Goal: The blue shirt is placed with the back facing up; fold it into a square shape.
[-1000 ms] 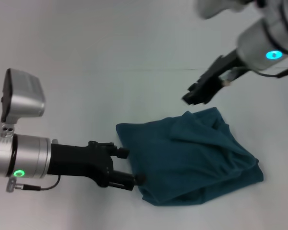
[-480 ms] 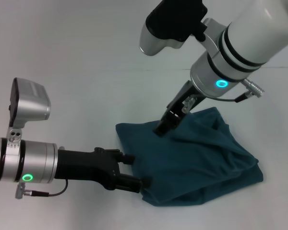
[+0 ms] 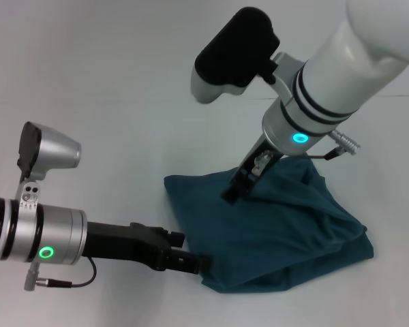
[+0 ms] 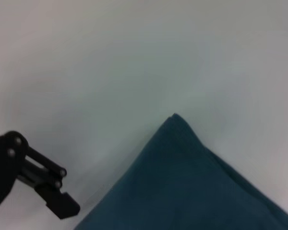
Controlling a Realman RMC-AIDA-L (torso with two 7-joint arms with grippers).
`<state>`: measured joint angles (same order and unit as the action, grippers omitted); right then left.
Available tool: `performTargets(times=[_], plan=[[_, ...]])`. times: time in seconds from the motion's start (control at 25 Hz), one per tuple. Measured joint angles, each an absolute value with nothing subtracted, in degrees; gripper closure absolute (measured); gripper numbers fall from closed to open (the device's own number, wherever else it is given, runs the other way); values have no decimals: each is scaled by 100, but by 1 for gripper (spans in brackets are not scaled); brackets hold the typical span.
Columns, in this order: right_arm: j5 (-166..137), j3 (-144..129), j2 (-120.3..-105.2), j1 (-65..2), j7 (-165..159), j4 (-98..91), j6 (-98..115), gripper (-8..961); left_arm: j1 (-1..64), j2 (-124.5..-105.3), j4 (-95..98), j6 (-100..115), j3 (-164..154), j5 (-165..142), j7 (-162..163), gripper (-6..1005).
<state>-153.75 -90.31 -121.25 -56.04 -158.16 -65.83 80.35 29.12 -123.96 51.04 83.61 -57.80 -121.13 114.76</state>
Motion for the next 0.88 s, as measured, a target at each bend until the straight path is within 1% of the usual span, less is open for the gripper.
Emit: performTargets(times=[0.52,0.72,0.88], plan=[[-15834,-9752,-12137,-5669,-16509,-6041,7588,210,2924,-12393,4887,8207,-5935,-12182,11455,79],[-15847,-9805,-12121,-5709,-16580,-5819,7459,305,2926,-12392,4883,8175,-6066,-12182,11453,82],[-15849,-9802,-12107,-5632,-16578,-5887,7413,482,2927,-12392,4883,8128,-6091,-12182,11448,84]])
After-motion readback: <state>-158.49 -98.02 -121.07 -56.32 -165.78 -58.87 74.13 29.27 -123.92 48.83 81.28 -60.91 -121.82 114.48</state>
